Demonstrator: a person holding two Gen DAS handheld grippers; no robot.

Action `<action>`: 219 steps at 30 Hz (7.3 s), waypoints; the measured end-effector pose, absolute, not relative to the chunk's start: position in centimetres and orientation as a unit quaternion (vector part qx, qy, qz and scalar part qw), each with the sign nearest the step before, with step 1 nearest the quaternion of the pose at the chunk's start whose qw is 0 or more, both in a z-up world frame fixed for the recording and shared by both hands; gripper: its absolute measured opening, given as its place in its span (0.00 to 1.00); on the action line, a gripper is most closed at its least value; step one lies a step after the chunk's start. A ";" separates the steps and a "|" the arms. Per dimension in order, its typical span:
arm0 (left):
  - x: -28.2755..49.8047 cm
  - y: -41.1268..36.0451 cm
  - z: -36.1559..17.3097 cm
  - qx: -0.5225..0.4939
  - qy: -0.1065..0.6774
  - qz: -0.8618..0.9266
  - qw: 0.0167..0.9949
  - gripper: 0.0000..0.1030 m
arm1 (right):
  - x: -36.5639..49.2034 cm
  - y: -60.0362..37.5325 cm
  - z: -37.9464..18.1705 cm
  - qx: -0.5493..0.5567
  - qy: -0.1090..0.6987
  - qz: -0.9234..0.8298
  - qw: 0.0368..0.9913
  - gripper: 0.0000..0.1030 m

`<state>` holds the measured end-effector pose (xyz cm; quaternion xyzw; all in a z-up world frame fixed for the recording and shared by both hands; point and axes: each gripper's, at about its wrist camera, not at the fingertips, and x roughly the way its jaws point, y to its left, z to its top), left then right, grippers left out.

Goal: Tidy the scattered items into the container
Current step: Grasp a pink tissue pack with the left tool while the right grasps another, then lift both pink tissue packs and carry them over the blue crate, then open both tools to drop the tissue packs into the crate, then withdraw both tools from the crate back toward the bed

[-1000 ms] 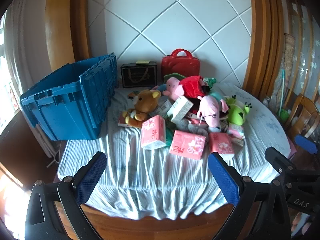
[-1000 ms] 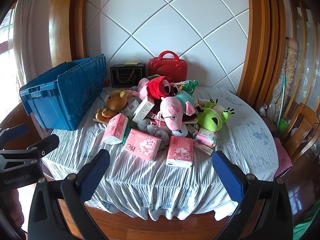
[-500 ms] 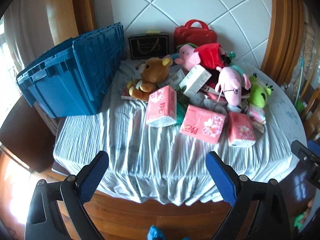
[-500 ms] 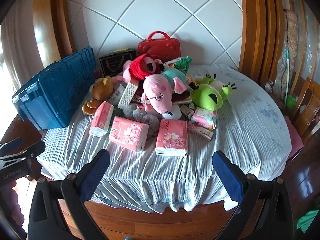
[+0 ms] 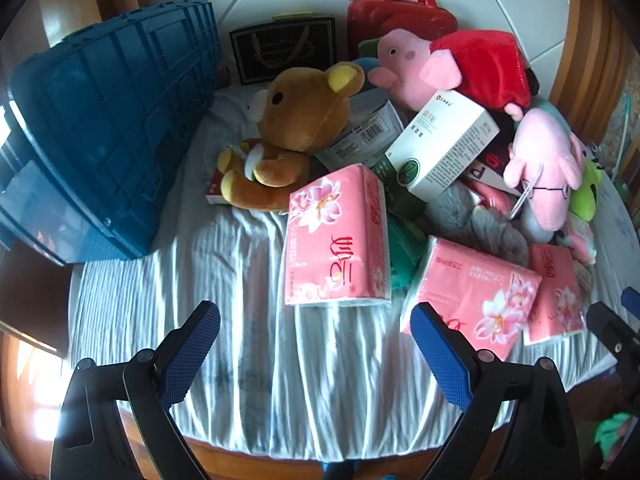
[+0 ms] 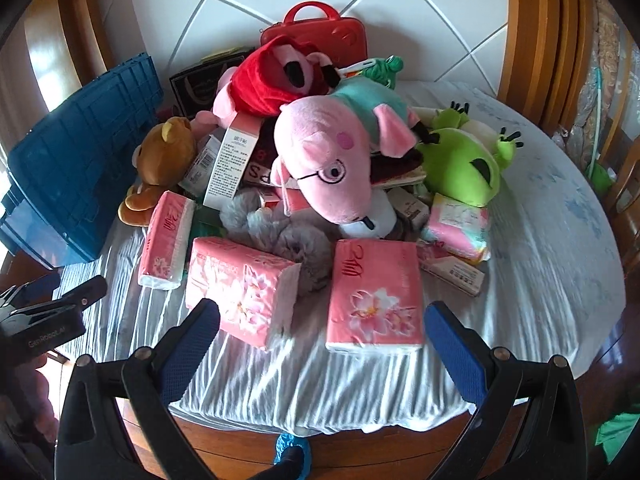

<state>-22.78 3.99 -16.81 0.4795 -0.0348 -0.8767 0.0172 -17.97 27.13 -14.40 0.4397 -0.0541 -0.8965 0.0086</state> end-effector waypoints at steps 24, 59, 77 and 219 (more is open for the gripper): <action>-27.0 3.8 -25.4 0.529 -0.036 -0.847 0.021 0.79 | -24.6 22.7 -23.9 0.533 -0.066 -0.837 0.109 1.00; -17.2 4.9 -22.8 0.532 0.072 -0.838 0.098 0.72 | -20.2 22.4 -19.8 0.510 0.014 -0.845 0.161 1.00; -14.1 7.0 -25.4 0.476 0.111 -0.843 0.224 0.72 | -21.2 21.1 -22.2 0.403 0.256 -0.825 0.302 1.00; -27.0 -36.0 1.5 0.330 0.015 -0.938 0.108 0.79 | -30.1 -20.9 4.9 0.293 0.071 -0.945 0.128 0.97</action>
